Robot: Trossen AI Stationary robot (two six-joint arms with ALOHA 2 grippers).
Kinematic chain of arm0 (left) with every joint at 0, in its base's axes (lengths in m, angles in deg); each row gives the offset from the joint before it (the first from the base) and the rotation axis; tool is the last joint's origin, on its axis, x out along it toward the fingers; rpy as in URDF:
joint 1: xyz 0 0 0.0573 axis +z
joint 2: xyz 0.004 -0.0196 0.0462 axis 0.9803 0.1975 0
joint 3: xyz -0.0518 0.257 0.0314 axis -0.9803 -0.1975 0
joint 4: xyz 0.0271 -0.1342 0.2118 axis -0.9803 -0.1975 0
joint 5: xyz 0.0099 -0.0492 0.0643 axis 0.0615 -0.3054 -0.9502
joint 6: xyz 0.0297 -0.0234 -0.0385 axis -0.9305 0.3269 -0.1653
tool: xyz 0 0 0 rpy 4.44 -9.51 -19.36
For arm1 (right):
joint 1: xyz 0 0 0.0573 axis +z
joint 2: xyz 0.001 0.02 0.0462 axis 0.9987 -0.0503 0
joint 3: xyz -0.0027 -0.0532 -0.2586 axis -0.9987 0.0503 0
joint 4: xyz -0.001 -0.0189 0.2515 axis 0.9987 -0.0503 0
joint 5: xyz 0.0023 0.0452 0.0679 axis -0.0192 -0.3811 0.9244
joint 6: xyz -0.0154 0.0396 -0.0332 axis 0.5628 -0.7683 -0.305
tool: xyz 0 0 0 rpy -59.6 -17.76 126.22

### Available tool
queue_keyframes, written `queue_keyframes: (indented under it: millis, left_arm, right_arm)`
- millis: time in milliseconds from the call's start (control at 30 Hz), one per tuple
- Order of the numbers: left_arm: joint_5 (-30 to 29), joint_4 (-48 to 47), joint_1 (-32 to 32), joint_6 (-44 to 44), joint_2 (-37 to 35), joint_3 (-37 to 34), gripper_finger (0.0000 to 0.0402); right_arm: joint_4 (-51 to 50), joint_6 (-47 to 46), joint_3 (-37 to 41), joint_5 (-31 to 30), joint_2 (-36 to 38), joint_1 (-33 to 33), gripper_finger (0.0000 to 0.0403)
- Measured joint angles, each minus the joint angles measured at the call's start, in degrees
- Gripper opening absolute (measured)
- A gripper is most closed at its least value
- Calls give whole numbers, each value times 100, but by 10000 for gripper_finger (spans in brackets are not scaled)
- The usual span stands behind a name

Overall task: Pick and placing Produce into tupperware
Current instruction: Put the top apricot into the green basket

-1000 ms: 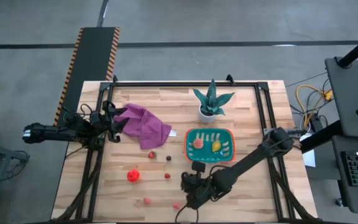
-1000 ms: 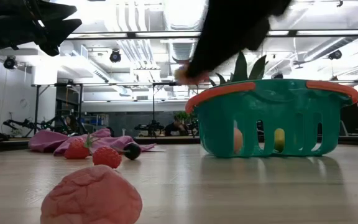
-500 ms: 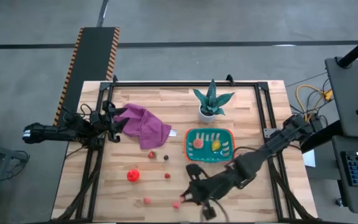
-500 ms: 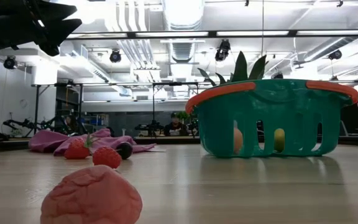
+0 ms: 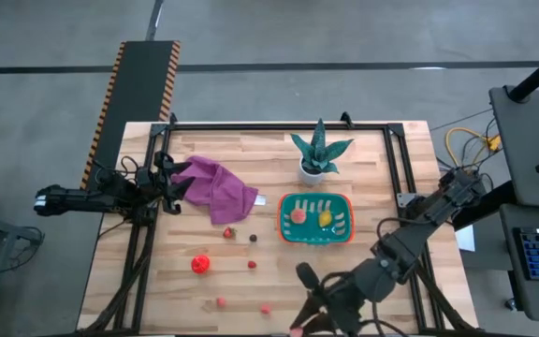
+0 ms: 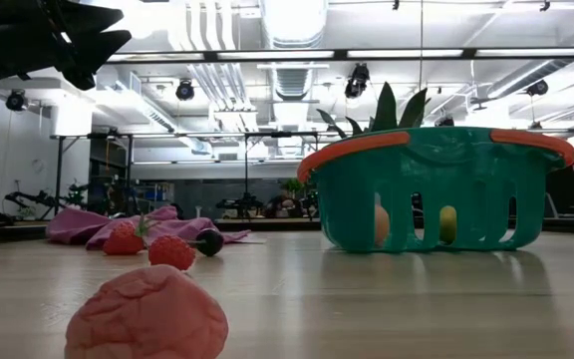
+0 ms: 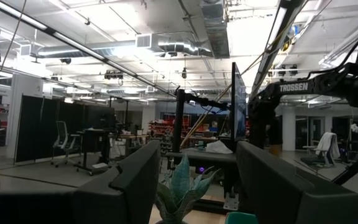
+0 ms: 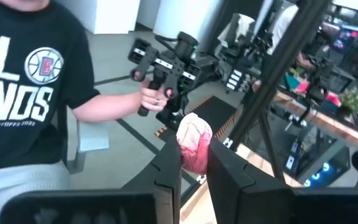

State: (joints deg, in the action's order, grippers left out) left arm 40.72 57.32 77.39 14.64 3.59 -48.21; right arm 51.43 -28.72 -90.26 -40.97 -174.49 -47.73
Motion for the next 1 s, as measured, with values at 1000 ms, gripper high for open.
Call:
queue_keyframes:
  millis: [1000]
  left_arm:
    - [0,-4,0,-1,3,1,199]
  right_arm:
    - [206,-573,0,-7650,-153,123,48]
